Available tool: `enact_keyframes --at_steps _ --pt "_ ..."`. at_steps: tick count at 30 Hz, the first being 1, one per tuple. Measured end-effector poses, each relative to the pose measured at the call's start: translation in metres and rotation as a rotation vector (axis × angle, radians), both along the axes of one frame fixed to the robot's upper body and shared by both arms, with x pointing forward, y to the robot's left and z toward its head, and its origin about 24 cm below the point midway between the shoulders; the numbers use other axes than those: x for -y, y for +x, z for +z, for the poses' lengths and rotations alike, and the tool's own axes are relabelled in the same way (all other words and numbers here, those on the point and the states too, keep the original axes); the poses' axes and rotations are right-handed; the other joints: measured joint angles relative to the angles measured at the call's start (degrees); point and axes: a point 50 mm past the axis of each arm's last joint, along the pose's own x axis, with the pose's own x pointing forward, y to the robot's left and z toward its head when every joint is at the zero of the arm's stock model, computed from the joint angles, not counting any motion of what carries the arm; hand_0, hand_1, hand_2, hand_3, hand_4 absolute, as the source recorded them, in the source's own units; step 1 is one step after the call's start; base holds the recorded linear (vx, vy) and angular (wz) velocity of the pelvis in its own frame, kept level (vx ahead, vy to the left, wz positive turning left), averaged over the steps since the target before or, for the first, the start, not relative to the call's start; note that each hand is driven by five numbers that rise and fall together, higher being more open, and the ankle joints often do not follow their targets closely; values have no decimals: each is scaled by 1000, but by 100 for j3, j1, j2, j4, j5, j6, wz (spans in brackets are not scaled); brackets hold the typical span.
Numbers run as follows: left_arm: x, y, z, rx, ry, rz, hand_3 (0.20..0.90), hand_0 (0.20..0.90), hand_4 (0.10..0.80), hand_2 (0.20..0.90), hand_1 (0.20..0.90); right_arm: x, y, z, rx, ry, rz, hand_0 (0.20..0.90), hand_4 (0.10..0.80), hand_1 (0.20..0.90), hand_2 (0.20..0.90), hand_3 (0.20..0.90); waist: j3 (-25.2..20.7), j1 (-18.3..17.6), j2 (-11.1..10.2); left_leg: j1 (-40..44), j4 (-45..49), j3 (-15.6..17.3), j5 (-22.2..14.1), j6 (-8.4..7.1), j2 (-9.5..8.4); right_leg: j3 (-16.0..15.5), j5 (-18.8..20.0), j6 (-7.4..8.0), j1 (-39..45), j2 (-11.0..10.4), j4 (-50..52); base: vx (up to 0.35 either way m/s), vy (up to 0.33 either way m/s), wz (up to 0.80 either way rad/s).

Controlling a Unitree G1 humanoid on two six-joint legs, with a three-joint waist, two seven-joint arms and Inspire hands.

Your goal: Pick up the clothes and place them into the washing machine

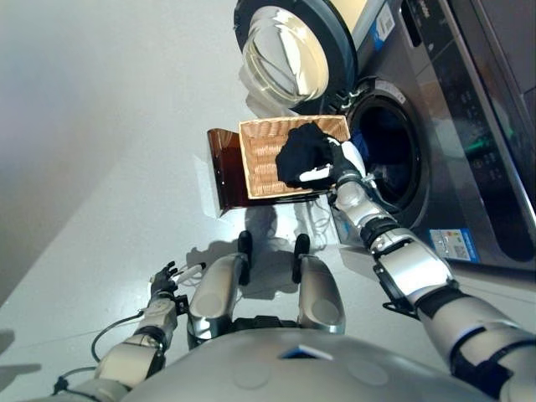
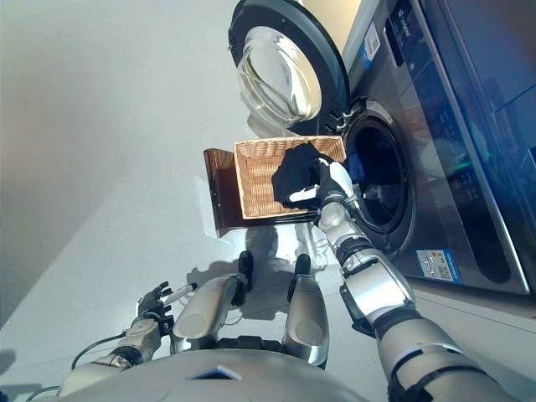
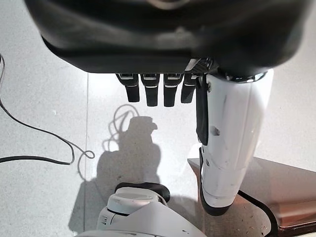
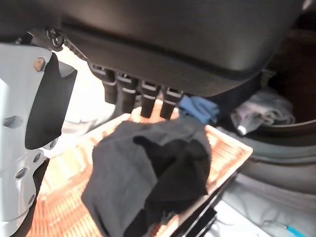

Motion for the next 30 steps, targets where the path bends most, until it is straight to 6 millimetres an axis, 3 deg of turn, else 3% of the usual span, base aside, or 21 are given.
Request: enact_keyframes --at_steps 6,13,24,30 --pt "3 0 -1 -4 3 6 900 900 800 900 900 22 -14 -15 -50 21 -196 900 800 900 900 900 -57 7 110 -6 -1 -1 0 0 -4 -1 0 0 -6 -3 6 0 0 0" --pt "8 2 -1 0 -6 -1 900 900 800 900 900 30 -18 -18 -68 1 -222 900 800 900 900 900 -66 -9 262 -31 -10 5 11 -17 -2 10 -4 -5 -68 -1 46 -6 -5 -2" --pt "11 4 -1 5 -1 -31 900 900 800 900 900 46 -8 2 -22 -310 -35 900 800 900 900 900 -37 -28 346 -176 -2 64 19 -25 0 87 -27 -28 -289 10 149 -14 -8 -2" --pt "11 9 1 22 0 -33 900 900 800 900 900 50 -5 7 -13 -362 -13 900 800 900 900 900 213 -28 349 -209 -13 57 54 -52 6 87 -50 -55 -373 19 240 -17 -8 0"
